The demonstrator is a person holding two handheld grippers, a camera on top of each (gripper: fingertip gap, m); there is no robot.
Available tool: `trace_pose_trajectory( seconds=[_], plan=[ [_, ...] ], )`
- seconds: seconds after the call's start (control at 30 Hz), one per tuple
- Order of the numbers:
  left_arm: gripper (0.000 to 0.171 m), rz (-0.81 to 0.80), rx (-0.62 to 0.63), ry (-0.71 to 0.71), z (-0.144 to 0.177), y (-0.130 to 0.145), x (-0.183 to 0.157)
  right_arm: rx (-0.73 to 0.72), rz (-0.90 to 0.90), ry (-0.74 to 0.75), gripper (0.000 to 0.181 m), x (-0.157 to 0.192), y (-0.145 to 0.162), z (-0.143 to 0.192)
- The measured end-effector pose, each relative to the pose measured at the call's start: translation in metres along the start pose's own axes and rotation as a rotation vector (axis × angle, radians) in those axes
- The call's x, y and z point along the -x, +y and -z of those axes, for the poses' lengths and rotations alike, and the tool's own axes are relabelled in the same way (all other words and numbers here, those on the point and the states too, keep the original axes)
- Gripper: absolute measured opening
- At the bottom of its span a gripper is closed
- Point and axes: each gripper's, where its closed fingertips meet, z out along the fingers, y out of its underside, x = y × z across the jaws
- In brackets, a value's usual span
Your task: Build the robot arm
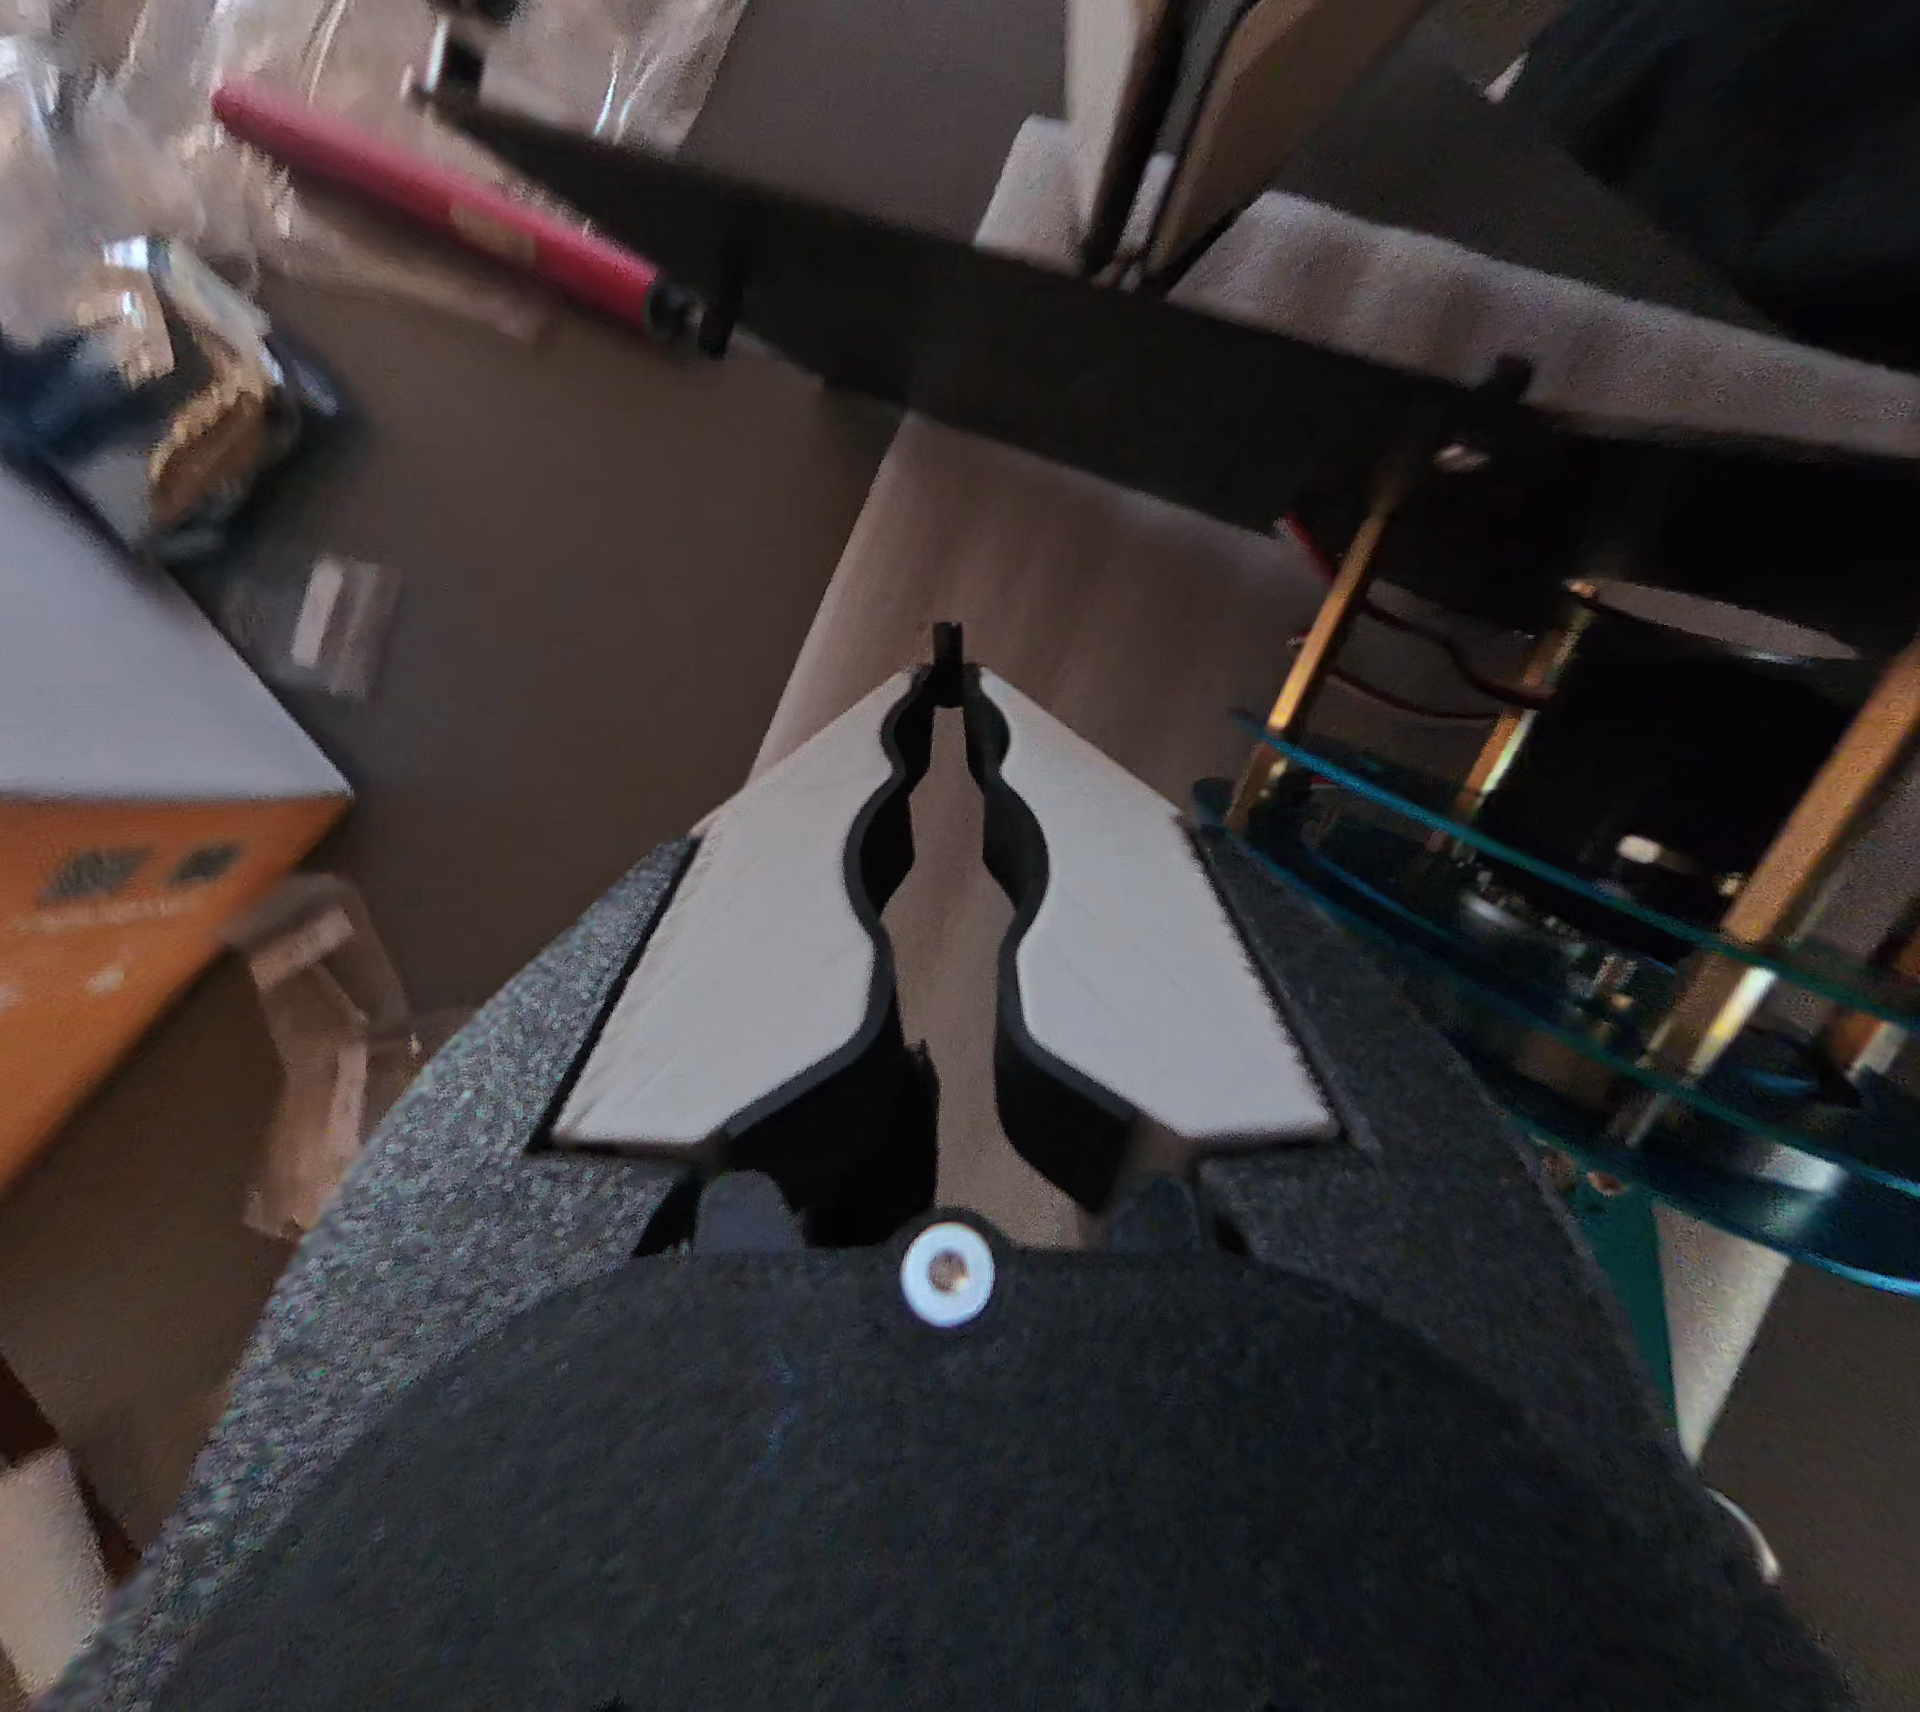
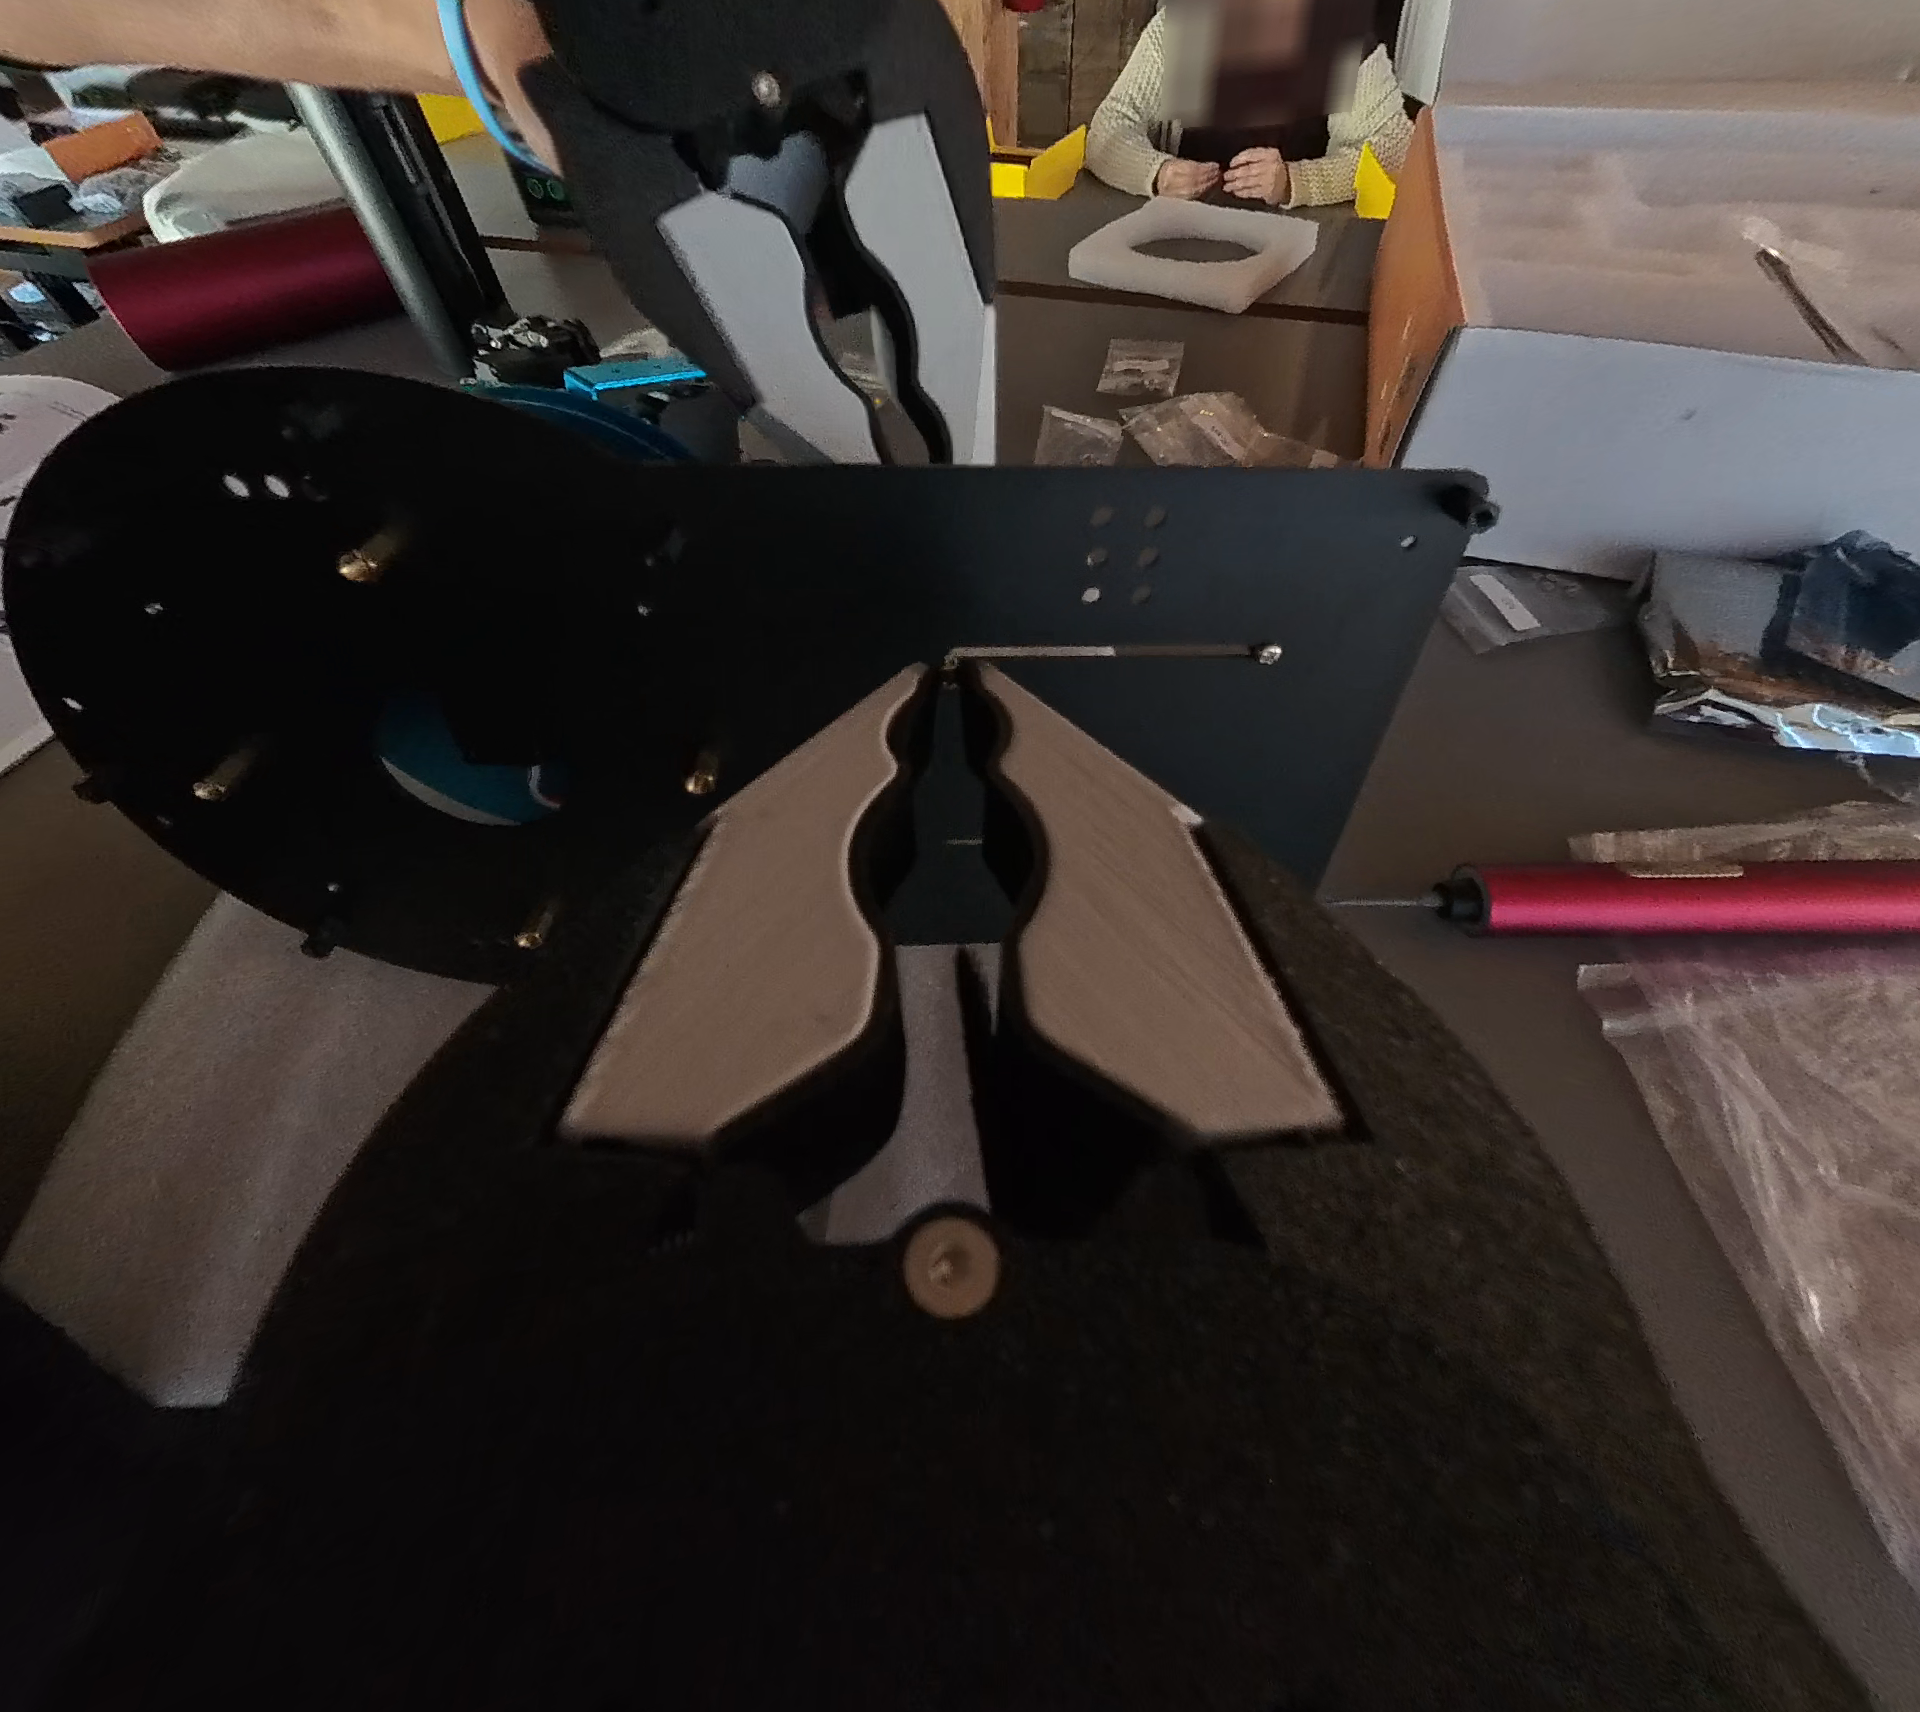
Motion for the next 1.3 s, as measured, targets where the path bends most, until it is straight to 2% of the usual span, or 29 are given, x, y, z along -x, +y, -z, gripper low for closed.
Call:
trace_pose_trajectory(
  seconds=[0.17,0.6,0.9,1.17,1.3],
  plan=[
    [0.004,-0.094,-0.031,0.034,0.001,-0.018,-0.007,0.006,-0.008,0.000,0.004,-0.001,0.004,-0.005],
    [0.004,-0.171,-0.025,0.082,-0.006,-0.028,-0.015,0.000,-0.018,-0.003,0.004,-0.002,0.003,-0.009],
    [0.005,-0.185,-0.039,0.081,-0.002,-0.032,-0.014,0.046,-0.013,-0.050,0.004,-0.001,0.003,-0.012],
    [0.005,-0.147,-0.103,0.109,0.004,-0.041,-0.014,0.078,-0.059,-0.151,0.004,0.000,0.003,-0.012],
    [0.005,-0.135,-0.110,0.130,0.004,-0.042,-0.014,0.082,-0.079,-0.138,0.004,0.000,0.003,-0.012]
  ],
)
